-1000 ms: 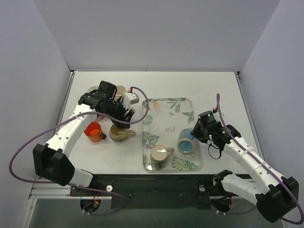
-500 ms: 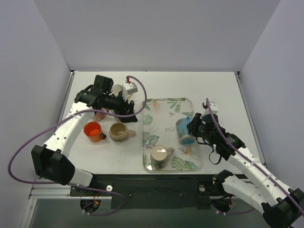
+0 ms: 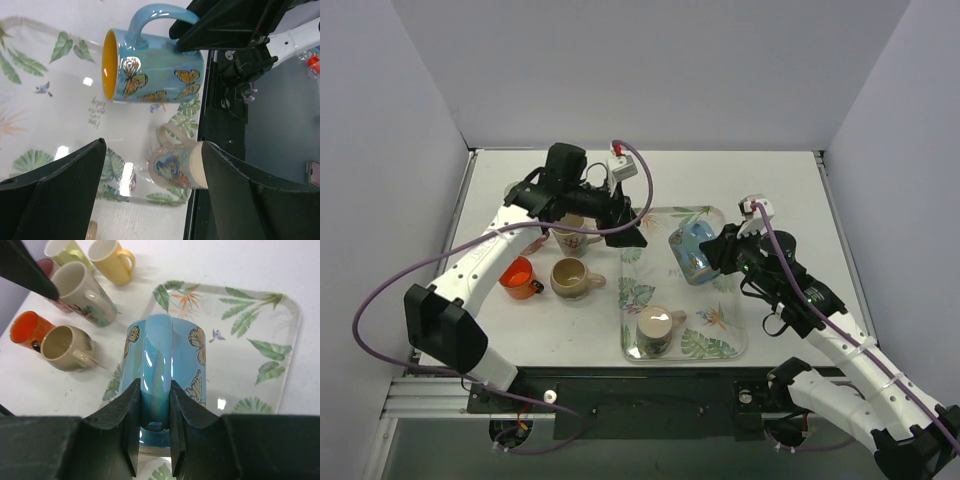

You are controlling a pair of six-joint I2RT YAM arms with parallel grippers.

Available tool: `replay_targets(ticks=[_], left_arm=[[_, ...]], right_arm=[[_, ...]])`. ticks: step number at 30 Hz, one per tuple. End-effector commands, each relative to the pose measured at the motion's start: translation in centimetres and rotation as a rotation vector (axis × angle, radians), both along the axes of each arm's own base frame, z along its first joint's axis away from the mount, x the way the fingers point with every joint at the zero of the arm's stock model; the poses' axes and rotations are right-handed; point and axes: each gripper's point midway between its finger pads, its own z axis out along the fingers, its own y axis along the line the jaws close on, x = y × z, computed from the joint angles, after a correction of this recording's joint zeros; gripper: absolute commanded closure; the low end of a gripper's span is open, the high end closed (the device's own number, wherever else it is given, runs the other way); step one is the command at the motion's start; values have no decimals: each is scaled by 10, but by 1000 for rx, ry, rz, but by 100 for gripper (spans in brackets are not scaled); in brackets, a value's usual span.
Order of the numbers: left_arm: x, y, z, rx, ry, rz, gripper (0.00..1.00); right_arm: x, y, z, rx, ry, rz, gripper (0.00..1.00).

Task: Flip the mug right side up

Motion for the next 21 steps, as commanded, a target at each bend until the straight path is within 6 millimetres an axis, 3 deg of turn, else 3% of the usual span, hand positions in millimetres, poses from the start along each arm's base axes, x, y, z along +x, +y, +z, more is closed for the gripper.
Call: replay_targets(ticks=[1,7,12,18,20,21], left_arm=[[7,-28,28,-90,-19,-67,12],[9,-50,20,-108,15,-106,12],[16,-57,18,-120,0,-132,11],[0,-68,8,-141,53,-235,11],[-10,-69,9,-158,83,-280,20],[-14,-71,8,-155,89,-288,30]], right_arm=[[7,24,111,200,-298,86,100],[4,32,128,265,-339,115,100],[3,37,125,261,-329,135,100],[5,37,127,276,-343,128,100],[6,38,124,269,-336,128,100],[6,37,122,267,-334,125,100]])
